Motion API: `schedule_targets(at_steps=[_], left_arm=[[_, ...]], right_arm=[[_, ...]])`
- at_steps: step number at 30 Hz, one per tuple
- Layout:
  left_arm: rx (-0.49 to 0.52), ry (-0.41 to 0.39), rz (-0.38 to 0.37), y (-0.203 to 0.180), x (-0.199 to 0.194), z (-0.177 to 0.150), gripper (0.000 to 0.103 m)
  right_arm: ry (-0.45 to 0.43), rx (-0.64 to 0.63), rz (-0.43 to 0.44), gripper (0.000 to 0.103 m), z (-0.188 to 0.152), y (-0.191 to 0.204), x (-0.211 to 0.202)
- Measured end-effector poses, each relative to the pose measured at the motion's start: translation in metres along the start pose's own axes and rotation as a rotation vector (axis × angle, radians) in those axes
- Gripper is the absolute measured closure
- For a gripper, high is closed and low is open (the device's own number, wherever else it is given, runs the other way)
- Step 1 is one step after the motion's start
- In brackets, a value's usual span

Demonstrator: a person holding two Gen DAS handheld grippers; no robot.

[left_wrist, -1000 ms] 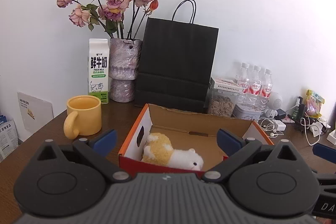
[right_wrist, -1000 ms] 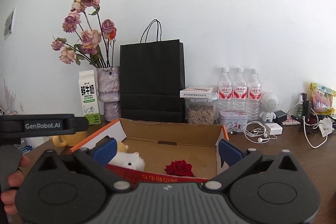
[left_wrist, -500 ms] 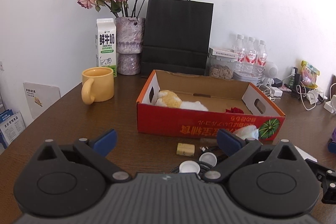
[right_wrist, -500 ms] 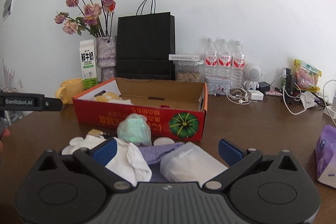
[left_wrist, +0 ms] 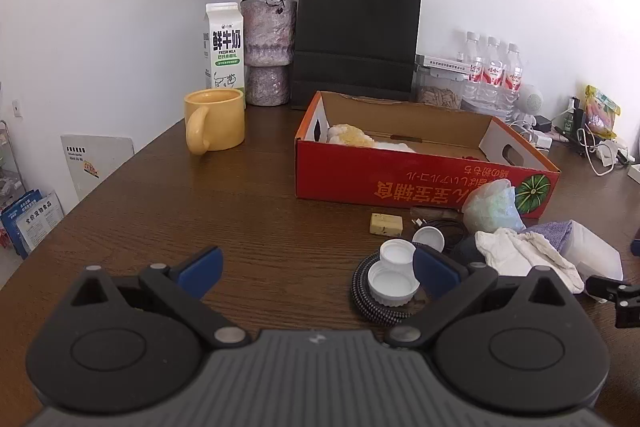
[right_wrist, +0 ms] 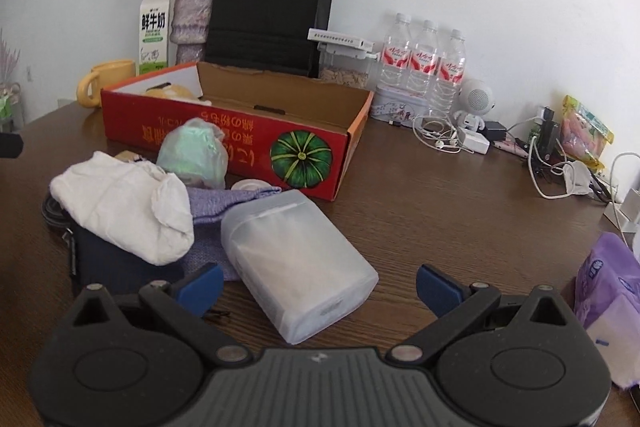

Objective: Organize objects
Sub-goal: 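Grasp the translucent plastic container with the right gripper while the left gripper grasps a white cap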

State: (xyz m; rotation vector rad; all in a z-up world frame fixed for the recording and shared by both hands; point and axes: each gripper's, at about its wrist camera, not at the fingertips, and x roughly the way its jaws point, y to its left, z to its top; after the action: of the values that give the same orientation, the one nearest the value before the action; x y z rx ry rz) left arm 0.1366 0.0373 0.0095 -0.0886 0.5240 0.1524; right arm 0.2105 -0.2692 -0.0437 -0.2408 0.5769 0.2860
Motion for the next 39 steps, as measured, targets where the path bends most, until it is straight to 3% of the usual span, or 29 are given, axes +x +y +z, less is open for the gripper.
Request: schedule_targets(at_steps=[6,8,10,14,23,26,29,33,39], left_arm=[[0.031,0.047,-0.011,-0.001,0.006,-0.008,0.000],[0.035,0.057,-0.011,-0.002,0.009,-0.010,0.000],[0.037,0.062,-0.020,-0.003,0.012,-0.011,0.000],[0.046,0.060,-0.030,-0.008,0.022,-0.011,0.000],[0.079,0.042,-0.035,-0.030,0.054,-0.004,0.000],[0.078,0.055,-0.053,-0.035,0.065,-0.001,0.010],[0.079,0.071,-0.078,-0.039,0.073,0.000,0.028],[0.052,0.085,-0.144,-0.037,0.077,-0.001,0.073],[0.028,0.031,-0.143,-0.033,0.066,-0.002,0.073]], right_arm=[[0.018,0.026,0.096,0.005,0.009,-0.007,0.029],[0.019,0.049,0.125,0.022,0.009,-0.008,0.033],[0.019,0.063,0.144,0.028,0.008,-0.008,0.034],[0.000,0.070,0.145,0.036,0.004,-0.006,0.028],[-0.043,0.096,0.053,0.038,-0.001,-0.004,0.019],[-0.044,0.107,0.046,0.038,-0.001,-0.007,0.019],[-0.042,0.110,0.042,0.038,-0.002,-0.007,0.020],[-0.037,0.114,0.047,0.038,-0.002,-0.006,0.019],[-0.050,0.117,0.044,0.038,-0.003,-0.003,0.016]])
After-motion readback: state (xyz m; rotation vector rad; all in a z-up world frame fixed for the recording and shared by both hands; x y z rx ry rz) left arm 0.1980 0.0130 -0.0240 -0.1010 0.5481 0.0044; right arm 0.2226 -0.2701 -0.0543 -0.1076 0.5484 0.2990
